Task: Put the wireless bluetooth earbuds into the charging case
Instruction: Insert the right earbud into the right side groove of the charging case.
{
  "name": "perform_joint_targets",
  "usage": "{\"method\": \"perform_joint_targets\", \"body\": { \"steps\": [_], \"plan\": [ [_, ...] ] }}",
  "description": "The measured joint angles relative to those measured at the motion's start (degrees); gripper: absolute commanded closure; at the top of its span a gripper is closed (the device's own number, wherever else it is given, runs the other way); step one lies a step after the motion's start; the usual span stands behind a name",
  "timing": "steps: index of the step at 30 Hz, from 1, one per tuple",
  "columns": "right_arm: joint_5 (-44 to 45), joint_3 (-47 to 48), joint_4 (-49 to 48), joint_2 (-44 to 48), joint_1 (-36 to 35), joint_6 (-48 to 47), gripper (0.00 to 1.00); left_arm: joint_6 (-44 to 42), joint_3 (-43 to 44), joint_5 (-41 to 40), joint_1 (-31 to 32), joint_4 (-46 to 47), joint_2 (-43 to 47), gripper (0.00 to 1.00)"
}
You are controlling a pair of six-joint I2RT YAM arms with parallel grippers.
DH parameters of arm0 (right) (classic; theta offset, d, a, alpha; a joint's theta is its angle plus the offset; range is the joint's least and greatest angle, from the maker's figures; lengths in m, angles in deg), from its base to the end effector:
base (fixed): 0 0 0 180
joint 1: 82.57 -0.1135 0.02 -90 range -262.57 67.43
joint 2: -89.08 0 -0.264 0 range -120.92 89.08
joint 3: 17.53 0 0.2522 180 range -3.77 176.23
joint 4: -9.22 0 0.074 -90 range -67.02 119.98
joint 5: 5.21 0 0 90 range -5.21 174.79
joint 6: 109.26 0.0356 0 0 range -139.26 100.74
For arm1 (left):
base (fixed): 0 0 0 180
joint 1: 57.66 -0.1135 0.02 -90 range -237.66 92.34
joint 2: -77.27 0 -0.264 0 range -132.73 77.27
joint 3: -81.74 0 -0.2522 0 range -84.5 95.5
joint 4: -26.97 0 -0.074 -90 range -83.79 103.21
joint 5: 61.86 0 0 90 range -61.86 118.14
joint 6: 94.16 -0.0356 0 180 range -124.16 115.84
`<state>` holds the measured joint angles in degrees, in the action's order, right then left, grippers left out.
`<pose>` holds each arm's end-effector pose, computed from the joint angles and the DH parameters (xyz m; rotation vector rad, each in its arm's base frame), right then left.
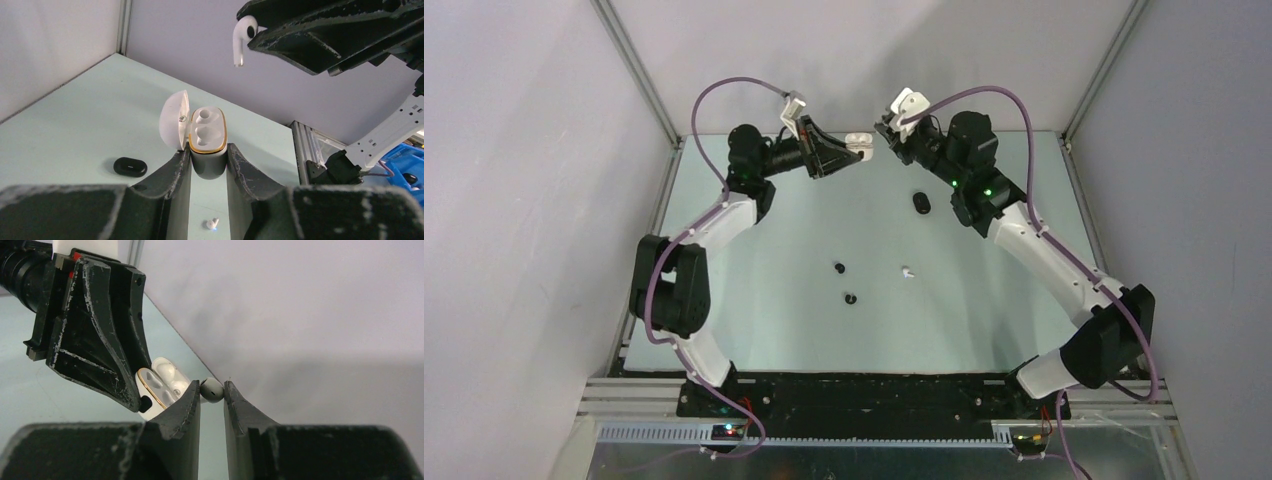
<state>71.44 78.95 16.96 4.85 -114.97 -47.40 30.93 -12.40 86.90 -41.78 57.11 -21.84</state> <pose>0.2896 0.1935 0.4382 -0.9120 1.1891 0.2337 0.3723 -0.1376 0.3432 0.7283 1.3928 -1.3626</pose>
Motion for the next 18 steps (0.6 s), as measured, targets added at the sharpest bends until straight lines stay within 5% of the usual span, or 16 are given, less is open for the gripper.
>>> {"method": "perform_joint_targets", "body": {
  "steps": [18],
  "plan": [
    [-1.1, -0.4, -2.7, -2.5, -3.7, -9.5, 1.0, -1.1, -5.5, 0.0, 0.0, 8.5, 1.3, 1.0]
  ]
}}
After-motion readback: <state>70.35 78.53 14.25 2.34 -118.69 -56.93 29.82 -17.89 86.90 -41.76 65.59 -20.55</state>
